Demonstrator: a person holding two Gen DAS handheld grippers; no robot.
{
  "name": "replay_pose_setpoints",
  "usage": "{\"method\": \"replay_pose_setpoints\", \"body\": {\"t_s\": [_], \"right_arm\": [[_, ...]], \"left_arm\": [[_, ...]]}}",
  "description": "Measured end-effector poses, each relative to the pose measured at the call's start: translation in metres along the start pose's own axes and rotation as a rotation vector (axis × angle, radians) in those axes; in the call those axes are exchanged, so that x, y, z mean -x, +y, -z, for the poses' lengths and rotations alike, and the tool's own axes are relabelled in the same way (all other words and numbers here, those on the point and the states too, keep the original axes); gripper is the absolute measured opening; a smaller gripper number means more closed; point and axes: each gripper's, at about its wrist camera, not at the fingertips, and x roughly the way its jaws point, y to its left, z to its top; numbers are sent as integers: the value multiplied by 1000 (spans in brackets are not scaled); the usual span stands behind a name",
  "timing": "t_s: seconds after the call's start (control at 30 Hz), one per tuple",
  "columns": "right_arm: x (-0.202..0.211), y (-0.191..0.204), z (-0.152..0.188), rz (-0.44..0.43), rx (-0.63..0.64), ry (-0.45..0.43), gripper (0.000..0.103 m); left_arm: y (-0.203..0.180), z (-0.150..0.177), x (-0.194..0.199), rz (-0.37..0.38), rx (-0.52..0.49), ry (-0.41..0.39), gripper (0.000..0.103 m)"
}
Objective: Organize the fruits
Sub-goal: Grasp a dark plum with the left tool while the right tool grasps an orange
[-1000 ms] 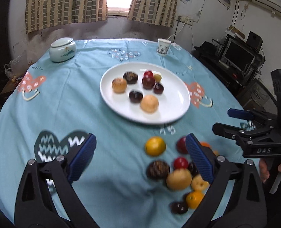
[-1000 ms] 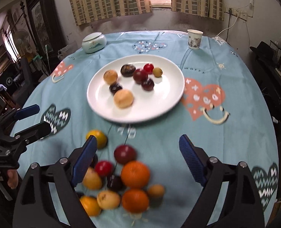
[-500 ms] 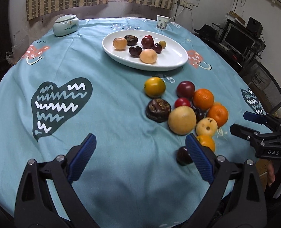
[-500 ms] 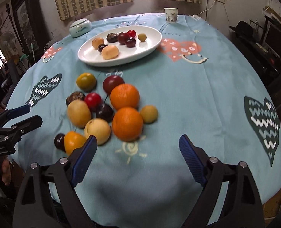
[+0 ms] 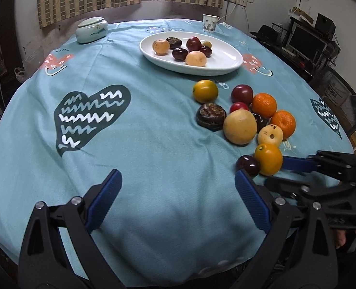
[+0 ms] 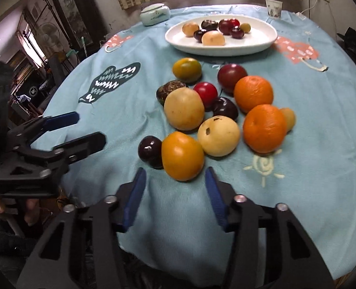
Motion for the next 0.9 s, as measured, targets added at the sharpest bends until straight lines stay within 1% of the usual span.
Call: {"method": "replay_pose_setpoints", "body": {"t_s": [0.07, 0.1, 0.17, 0.27, 0.37, 0.43, 0.53, 0.63, 0.77, 0.83, 0.9], "right_arm": [[-8, -1, -2, 20, 4, -15, 37], [-8, -1, -2, 15, 1, -29, 36], [-4, 0, 0, 17, -3, -32, 36], [9, -1, 6, 65, 2, -36, 36], [21, -12, 13, 106, -29, -23, 36], [26, -20, 19, 118, -46, -19, 36], [35, -29, 26, 113, -68, -35, 36], [35, -34, 26, 102, -73, -39, 36], [25, -41, 17, 92, -78, -40, 38], [17, -46, 12, 73, -97, -32, 38], [13, -51, 7, 53, -114, -44, 40]], "left_arm": [[2, 1, 2, 8, 4, 1, 96], [2, 2, 2, 13, 5, 3, 96], [0, 2, 0, 24, 1, 12, 96], [-11, 2, -5, 61, -23, 19, 96], [-29, 2, -14, 104, -63, 35, 96], [-40, 2, -22, 111, -89, 47, 96], [-53, 1, -36, 119, -110, 63, 96], [-60, 0, -47, 132, -111, 71, 96], [-64, 0, -54, 115, -122, 55, 95], [-64, -1, -55, 105, -122, 49, 92], [-60, -2, -54, 120, -109, 46, 92]]}}
